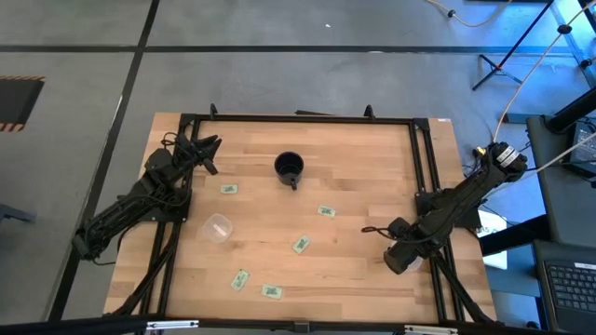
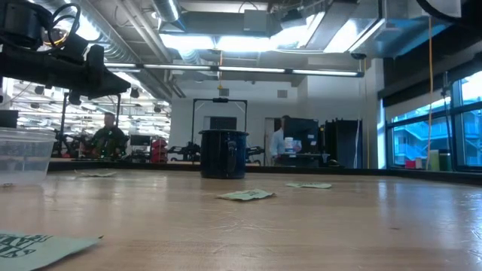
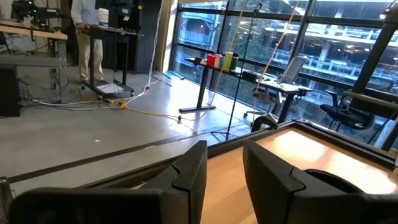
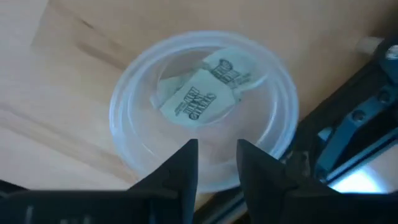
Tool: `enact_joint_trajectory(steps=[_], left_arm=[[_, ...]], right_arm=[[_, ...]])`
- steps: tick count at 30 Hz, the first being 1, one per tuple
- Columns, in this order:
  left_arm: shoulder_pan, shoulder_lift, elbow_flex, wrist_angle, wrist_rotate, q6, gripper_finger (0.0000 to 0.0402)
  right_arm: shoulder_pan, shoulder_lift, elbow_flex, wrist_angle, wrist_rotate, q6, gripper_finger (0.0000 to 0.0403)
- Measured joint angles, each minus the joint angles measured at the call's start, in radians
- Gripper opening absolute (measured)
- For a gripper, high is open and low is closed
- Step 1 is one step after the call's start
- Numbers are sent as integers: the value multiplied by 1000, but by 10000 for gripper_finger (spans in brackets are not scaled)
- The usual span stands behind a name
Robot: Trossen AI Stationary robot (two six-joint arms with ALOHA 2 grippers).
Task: Pick and place Stevia / Truvia into bins
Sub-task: Put the stevia packet into the right transparent container
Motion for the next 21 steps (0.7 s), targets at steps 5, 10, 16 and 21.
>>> enact_joint_trajectory(steps=[5, 10, 16, 21], left_arm=[[0, 0, 0, 0, 0, 0, 100], [0, 0, 0, 1, 0, 0, 100], [0, 0, 0, 0, 0, 0, 100], [0, 0, 0, 2, 0, 0, 100]], right_arm=[[-34, -51, 68, -45, 167, -11, 115], [-70, -77, 121, -24, 420, -186, 115], [-172, -78, 126, 44, 586, -308, 115], [-308, -65, 126, 162, 589, -398, 115]])
